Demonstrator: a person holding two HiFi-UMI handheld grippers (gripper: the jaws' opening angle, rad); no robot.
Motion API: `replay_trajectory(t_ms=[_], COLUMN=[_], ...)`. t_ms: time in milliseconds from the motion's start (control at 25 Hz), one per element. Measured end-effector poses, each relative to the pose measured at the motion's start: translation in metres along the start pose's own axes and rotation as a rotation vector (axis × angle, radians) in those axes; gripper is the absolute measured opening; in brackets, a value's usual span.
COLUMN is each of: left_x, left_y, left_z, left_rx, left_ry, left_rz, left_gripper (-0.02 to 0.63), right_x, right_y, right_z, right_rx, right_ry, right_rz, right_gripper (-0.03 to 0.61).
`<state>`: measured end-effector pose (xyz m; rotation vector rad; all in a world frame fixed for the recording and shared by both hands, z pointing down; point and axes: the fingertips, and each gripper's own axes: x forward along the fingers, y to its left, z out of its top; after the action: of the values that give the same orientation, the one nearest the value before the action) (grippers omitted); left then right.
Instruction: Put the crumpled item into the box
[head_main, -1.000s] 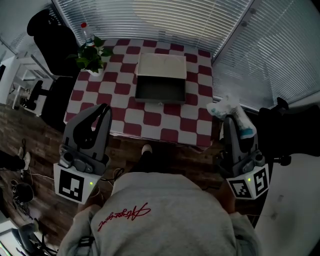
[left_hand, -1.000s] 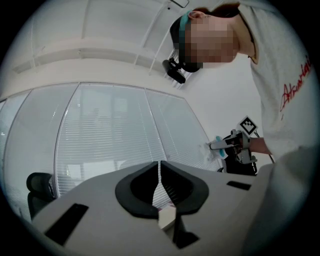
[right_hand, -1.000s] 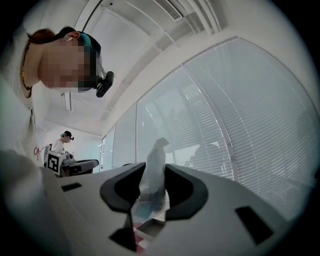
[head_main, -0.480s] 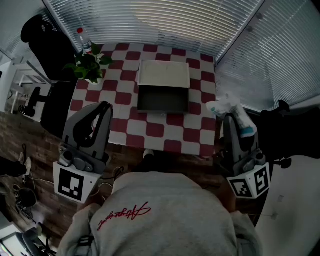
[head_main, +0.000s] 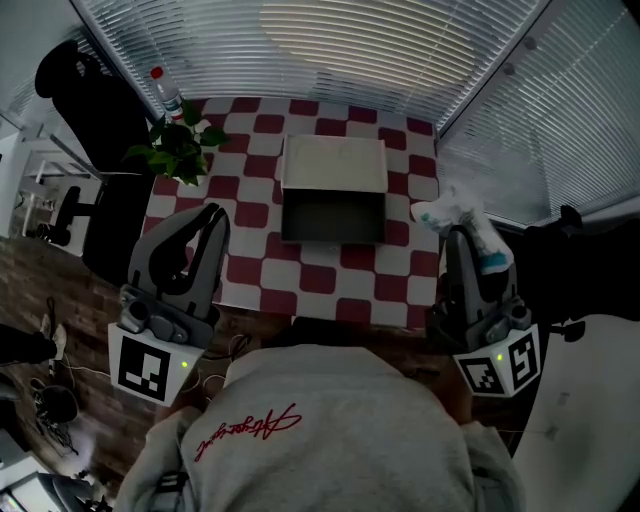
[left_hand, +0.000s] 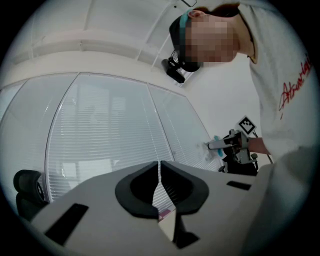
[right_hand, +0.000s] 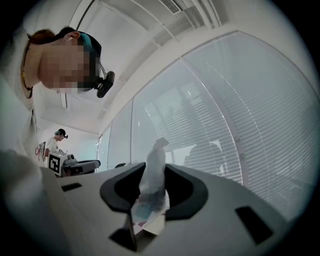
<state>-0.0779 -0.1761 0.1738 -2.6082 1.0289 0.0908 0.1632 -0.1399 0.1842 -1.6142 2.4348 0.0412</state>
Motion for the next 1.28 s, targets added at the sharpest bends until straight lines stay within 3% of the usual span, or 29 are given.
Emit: replay_trajectory(t_ms=[600, 1280], left_x=[0.023, 0.036], left_y=[0.013, 0.002], left_z=[-0.015, -0.012], left_rx=[-0.026, -0.018], left_ry=[0.005, 0.034], left_rz=[-0.019, 0.074], left_gripper=[0.026, 0.026], right_x=[0.020, 0.042], right_y=[-0.009, -0.028], right_z=[-0.011, -0.020], right_rx=[-0.032, -0.032], right_ry=[0.036, 0.082], right_rz=[-0.012, 0.116], right_gripper=[0.120, 0.119])
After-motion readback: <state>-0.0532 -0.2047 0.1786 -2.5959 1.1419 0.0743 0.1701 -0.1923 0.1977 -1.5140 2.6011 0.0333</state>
